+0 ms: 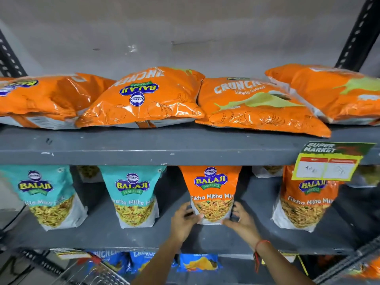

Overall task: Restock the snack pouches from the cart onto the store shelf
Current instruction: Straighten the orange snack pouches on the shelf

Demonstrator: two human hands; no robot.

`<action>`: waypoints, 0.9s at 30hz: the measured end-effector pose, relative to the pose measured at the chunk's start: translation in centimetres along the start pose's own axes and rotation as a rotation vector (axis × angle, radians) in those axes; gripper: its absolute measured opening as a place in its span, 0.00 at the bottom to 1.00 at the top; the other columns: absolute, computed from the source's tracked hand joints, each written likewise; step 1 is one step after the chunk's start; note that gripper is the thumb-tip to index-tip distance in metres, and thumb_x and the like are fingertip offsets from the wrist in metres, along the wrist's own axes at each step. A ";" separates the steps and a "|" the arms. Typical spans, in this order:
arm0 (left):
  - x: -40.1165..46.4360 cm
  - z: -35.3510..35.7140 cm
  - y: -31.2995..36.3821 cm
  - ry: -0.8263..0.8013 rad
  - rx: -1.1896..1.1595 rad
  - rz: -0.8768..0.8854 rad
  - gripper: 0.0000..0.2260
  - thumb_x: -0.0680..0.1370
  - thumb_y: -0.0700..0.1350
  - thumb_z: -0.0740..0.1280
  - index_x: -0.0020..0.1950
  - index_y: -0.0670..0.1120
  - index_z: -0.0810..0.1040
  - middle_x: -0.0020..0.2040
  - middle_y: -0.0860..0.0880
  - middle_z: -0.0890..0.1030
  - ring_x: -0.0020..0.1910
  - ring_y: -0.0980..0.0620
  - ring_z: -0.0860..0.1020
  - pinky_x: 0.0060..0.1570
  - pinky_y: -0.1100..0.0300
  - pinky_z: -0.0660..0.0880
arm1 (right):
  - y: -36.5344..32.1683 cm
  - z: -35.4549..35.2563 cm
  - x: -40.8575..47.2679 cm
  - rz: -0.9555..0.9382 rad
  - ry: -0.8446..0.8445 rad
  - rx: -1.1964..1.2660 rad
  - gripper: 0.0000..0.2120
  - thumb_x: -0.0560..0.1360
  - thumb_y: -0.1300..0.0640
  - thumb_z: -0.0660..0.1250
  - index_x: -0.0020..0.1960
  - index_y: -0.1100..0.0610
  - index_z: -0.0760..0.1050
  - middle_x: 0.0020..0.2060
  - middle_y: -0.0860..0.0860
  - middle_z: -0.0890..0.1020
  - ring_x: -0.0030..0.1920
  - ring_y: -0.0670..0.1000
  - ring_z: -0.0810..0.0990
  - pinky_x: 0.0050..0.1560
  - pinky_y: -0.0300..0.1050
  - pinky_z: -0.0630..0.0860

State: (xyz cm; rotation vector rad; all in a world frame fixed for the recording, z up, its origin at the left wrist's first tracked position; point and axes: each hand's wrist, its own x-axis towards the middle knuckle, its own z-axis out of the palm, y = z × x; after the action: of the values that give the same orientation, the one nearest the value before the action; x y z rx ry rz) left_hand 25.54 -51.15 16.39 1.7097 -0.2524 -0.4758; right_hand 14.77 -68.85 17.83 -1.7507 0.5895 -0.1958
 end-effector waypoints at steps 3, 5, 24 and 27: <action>-0.6 0.2 0.5 -0.019 0.041 0.018 0.18 0.69 0.36 0.73 0.56 0.48 0.76 0.52 0.48 0.82 0.52 0.54 0.80 0.39 0.72 0.76 | 0.2 0.0 -0.2 -0.004 -0.003 -0.006 0.22 0.66 0.65 0.74 0.53 0.47 0.70 0.48 0.40 0.79 0.51 0.42 0.78 0.38 0.25 0.74; -1.5 0.1 1.0 -0.002 0.066 0.005 0.20 0.69 0.37 0.74 0.58 0.48 0.74 0.52 0.50 0.81 0.46 0.64 0.80 0.40 0.72 0.77 | 0.0 0.1 -0.6 -0.009 -0.007 0.004 0.25 0.66 0.63 0.75 0.56 0.46 0.69 0.51 0.41 0.79 0.54 0.45 0.78 0.40 0.26 0.74; -7.5 15.4 4.7 -0.166 0.215 0.161 0.11 0.67 0.45 0.76 0.40 0.59 0.78 0.30 0.57 0.82 0.39 0.52 0.83 0.48 0.50 0.81 | 2.9 -13.7 -11.1 0.052 0.611 0.098 0.30 0.72 0.60 0.71 0.70 0.55 0.64 0.69 0.58 0.71 0.68 0.59 0.70 0.64 0.61 0.71; -6.2 19.2 4.3 -0.210 0.212 0.094 0.15 0.67 0.49 0.75 0.53 0.54 0.80 0.37 0.58 0.83 0.45 0.53 0.82 0.54 0.50 0.79 | 4.2 -17.1 -9.0 0.138 0.552 0.098 0.39 0.71 0.60 0.72 0.75 0.53 0.55 0.74 0.57 0.63 0.71 0.61 0.66 0.65 0.64 0.69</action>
State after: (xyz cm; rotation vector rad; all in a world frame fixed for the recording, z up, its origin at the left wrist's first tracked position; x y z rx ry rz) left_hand 11.86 -66.33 19.13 1.8444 -0.5492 -0.5754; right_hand -1.47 -79.84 19.99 -1.5509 1.0757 -0.6113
